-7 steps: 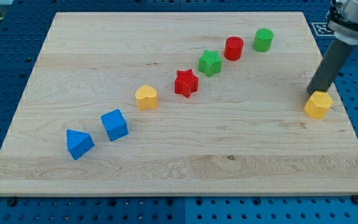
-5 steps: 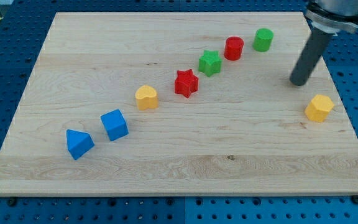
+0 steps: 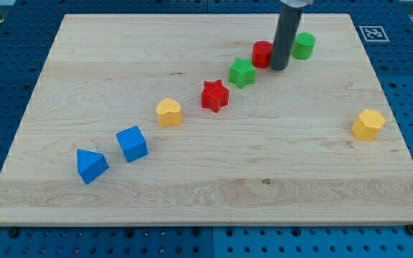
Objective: Move the circles towards the top right corner
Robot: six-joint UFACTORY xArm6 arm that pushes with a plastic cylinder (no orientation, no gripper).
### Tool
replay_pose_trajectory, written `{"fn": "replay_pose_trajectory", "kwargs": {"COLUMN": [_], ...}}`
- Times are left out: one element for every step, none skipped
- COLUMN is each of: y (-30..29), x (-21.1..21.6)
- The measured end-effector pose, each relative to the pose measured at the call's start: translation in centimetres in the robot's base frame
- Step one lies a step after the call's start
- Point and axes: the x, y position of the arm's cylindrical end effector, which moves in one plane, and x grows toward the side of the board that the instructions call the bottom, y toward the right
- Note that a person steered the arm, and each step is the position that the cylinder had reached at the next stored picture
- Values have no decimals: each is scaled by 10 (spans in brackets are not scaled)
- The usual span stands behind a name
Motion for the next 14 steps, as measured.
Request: {"fn": "replay_pose_trajectory", "kwargs": {"y": [-15,-21,-9,31,65,66,71,87,89,89,89,94,114,123], "x": [6,15,-12,-41,-50,-44,-36,-58,-71,-58,-41,-30,-23,-50]}}
